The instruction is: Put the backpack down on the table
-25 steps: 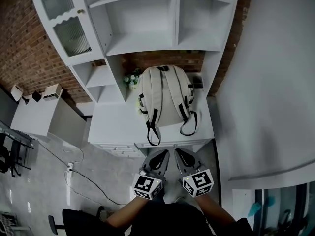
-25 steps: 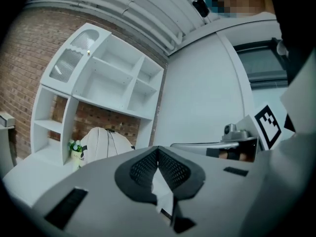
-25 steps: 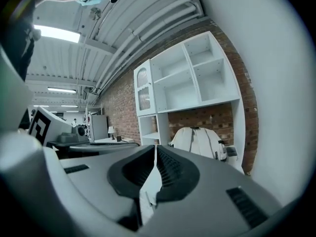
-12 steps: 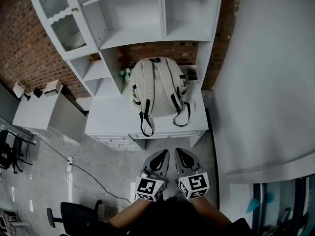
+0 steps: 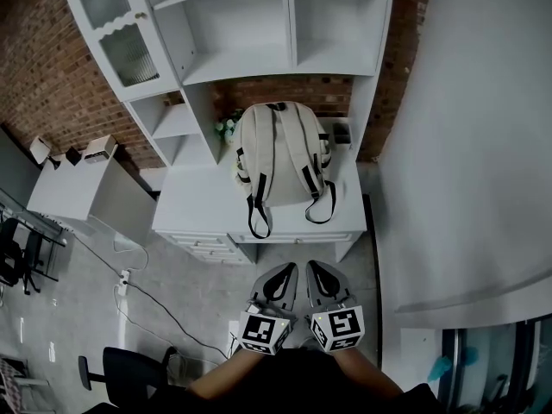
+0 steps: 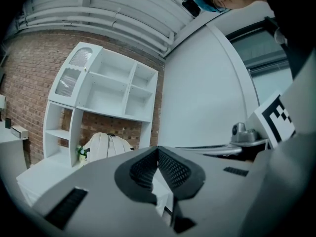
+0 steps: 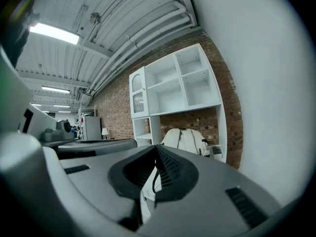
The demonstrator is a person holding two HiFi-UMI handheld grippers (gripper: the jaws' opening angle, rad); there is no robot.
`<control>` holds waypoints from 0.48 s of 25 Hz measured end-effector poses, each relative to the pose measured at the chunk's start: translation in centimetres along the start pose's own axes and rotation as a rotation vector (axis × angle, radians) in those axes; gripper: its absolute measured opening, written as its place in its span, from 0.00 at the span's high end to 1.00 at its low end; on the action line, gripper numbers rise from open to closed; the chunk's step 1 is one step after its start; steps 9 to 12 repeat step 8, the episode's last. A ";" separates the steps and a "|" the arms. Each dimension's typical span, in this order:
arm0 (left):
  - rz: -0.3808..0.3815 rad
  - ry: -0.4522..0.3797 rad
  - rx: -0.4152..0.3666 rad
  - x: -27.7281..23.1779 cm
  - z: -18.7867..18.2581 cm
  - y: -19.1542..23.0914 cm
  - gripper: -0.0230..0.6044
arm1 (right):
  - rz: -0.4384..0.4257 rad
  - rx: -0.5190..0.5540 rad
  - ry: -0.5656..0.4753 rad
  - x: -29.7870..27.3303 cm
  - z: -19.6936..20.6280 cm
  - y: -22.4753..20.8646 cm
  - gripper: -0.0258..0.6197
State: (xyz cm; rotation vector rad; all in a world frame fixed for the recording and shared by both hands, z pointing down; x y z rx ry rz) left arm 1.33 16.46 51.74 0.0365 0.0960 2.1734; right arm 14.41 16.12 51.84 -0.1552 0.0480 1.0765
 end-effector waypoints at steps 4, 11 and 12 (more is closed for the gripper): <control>-0.008 0.000 -0.008 -0.4 -0.1 0.2 0.94 | -0.008 0.010 -0.009 -0.3 -0.2 -0.1 0.93; 0.007 0.007 -0.021 -0.9 0.3 0.5 0.94 | -0.028 -0.018 -0.009 -1.1 0.1 -0.2 0.93; 0.007 0.007 -0.021 -0.9 0.3 0.5 0.94 | -0.028 -0.018 -0.009 -1.1 0.1 -0.2 0.93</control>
Point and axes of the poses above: the fingertips, and each gripper's own axes: x backward along the fingers, y to its left, z out of its underside, the point moved 9 cm from there along x, backward along the fingers, and after that the axes turned 1 degree about z, right-handed, at the moved point
